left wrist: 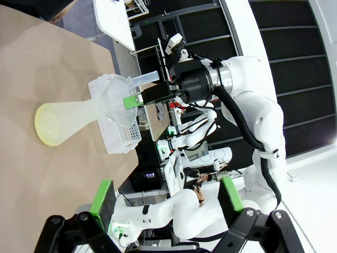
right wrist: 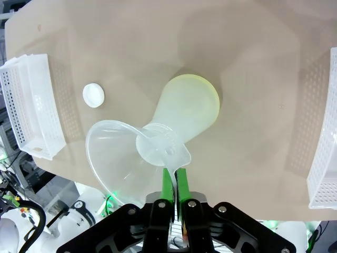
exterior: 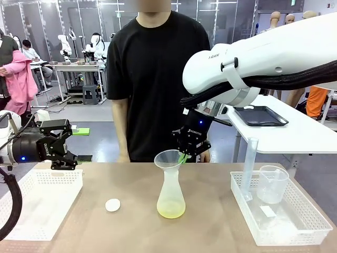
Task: Prepare the solutions needed for the experiment.
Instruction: Once the solution is in the Big flask , pick up the Plastic Funnel and place it back into the right Organizing basket.
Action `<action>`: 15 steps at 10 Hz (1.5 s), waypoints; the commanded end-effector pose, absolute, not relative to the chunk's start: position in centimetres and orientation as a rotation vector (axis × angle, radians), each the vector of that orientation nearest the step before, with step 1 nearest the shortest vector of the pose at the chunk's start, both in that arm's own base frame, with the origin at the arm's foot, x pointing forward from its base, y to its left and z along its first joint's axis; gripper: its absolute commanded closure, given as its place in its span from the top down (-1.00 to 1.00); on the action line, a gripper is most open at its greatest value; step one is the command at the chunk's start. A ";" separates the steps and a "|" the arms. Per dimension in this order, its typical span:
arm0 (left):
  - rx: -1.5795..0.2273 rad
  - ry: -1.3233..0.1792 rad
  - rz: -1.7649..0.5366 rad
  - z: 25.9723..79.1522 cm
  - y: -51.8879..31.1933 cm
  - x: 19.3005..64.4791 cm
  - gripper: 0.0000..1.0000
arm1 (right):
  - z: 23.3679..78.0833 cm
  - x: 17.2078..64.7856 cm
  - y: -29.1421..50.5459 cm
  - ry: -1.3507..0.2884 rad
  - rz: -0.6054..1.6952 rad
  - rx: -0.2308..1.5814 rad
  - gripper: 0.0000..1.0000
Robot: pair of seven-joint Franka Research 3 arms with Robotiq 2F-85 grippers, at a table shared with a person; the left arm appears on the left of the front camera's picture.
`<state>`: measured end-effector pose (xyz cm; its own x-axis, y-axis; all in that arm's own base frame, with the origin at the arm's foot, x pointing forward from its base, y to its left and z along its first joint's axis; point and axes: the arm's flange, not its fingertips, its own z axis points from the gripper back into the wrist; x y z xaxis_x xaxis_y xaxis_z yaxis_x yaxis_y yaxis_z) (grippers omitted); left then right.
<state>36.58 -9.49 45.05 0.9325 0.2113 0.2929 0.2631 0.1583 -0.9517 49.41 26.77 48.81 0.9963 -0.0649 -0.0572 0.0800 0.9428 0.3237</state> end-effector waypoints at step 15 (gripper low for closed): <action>-1.446 -0.399 -0.026 45.3 -9.7 36.6 1.00 | 56.8 44.1 24.3 -0.147 0.072 0.487 -1.00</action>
